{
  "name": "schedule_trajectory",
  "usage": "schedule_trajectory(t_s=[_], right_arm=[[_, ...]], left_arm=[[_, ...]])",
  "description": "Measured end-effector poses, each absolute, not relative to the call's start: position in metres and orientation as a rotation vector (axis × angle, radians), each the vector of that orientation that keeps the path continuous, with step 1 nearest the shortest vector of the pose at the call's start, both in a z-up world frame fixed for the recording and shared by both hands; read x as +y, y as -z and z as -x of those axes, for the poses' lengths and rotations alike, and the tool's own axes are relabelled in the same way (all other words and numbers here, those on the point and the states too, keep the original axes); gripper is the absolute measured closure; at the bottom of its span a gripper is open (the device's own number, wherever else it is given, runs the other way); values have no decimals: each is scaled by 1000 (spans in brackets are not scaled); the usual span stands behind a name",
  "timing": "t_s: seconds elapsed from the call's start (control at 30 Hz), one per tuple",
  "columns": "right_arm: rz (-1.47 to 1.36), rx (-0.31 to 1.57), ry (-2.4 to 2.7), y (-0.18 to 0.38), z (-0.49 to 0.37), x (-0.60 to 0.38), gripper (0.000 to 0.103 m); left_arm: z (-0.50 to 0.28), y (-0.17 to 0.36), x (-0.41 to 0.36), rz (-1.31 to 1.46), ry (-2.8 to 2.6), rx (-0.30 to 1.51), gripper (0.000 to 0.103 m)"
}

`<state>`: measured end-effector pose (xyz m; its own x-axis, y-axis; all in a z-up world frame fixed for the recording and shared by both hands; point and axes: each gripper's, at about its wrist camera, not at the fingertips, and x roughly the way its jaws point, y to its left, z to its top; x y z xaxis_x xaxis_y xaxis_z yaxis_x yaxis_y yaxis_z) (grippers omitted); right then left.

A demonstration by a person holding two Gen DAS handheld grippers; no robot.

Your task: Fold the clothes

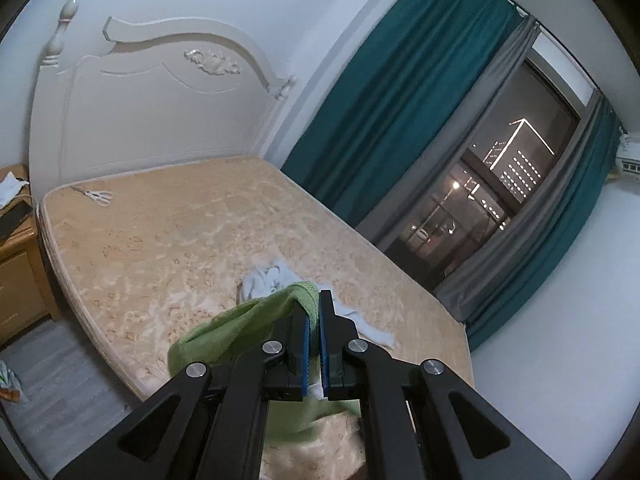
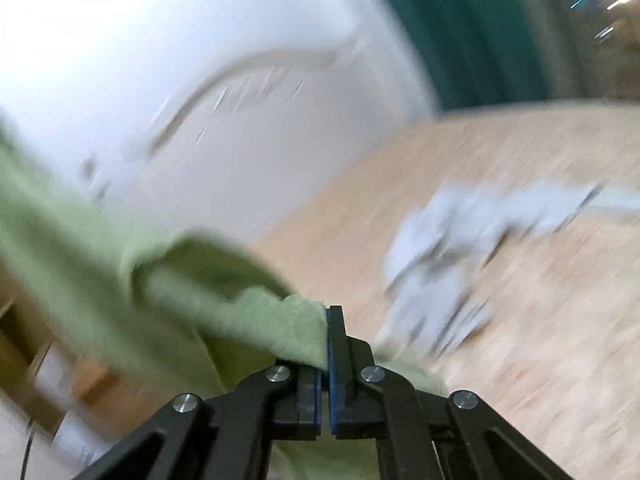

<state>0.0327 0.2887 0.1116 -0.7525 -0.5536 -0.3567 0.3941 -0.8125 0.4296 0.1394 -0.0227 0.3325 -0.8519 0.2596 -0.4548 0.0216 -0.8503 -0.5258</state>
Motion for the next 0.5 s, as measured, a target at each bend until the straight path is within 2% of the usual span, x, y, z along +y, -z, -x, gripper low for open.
schedule_trajectory(t_s=[0.13,0.3,0.5], right_arm=[[-377,-484,2712,-203,-45,349,101],[-92,-415,2908,-299,-96,392,101],[191,-284,3039,-367,-175,409,101]], left_arm=[[-146,-351,-13,687,-2764,-809,100],[-152,-379,12,604,-2678,-769,100],[-164,-413,44,485,-2610,-693,100]])
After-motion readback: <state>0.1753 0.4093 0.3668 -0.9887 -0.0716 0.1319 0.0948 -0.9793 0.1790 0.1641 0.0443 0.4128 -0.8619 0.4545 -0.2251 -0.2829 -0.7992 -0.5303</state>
